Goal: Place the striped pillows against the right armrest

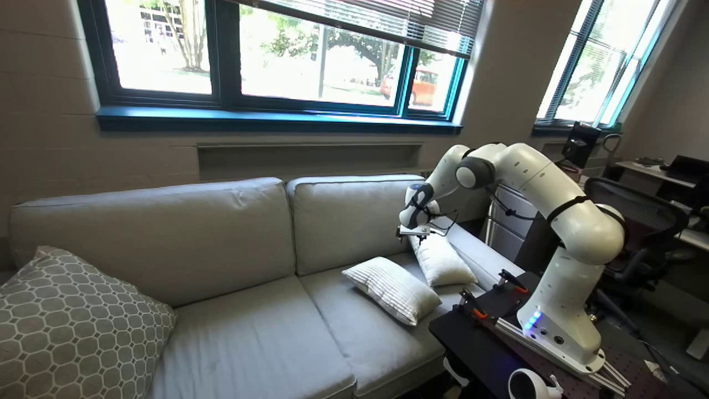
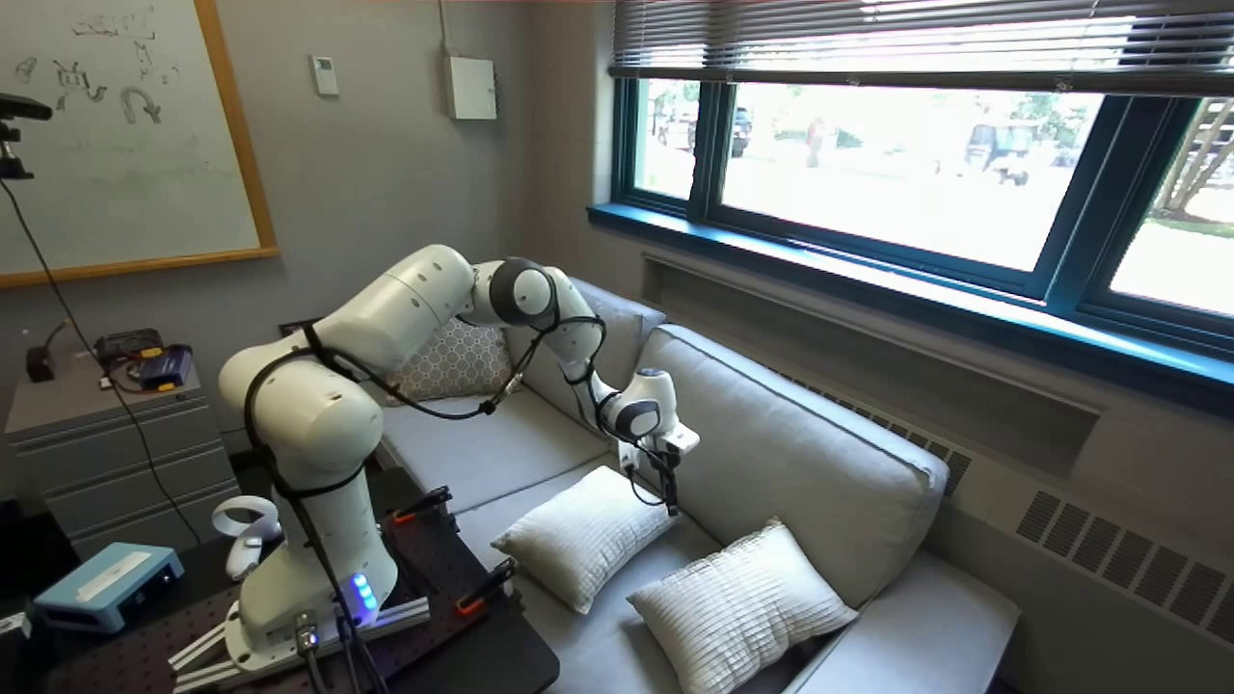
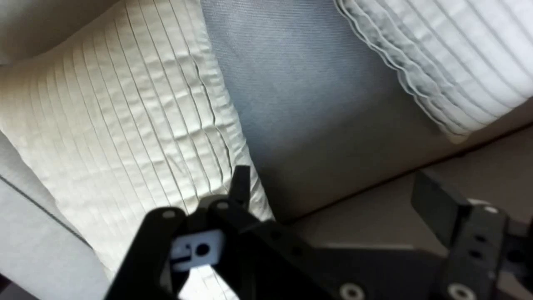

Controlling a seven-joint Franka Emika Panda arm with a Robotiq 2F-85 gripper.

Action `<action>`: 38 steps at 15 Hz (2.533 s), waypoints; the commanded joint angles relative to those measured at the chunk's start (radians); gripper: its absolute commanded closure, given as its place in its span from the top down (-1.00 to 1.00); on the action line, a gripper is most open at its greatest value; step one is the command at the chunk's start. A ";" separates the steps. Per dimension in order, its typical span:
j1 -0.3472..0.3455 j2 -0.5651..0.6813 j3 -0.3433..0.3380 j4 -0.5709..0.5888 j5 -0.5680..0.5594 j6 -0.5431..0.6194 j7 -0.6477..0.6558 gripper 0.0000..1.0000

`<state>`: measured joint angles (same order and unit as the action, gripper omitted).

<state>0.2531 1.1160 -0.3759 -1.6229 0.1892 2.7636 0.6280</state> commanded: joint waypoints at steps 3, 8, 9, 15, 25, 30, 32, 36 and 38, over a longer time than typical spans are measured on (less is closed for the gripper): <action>0.151 0.261 -0.216 0.151 -0.093 -0.033 0.359 1.00; 0.194 0.438 -0.341 0.257 -0.194 -0.196 0.598 1.00; 0.186 0.360 -0.314 0.175 -0.337 -0.218 0.686 1.00; 0.112 0.372 -0.246 0.295 -0.647 -0.630 0.859 0.18; 0.022 0.364 -0.092 0.529 -0.593 -0.625 0.797 1.00; 0.015 0.358 -0.044 0.528 -0.700 -0.565 0.827 1.00; -0.011 0.358 -0.004 0.528 -0.801 -0.555 0.849 1.00; -0.069 0.359 0.076 0.532 -1.022 -0.539 0.887 1.00; -0.110 0.359 0.126 0.538 -1.112 -0.533 0.904 1.00</action>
<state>0.2031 1.4751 -0.3179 -1.1017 -0.8043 2.2142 1.5025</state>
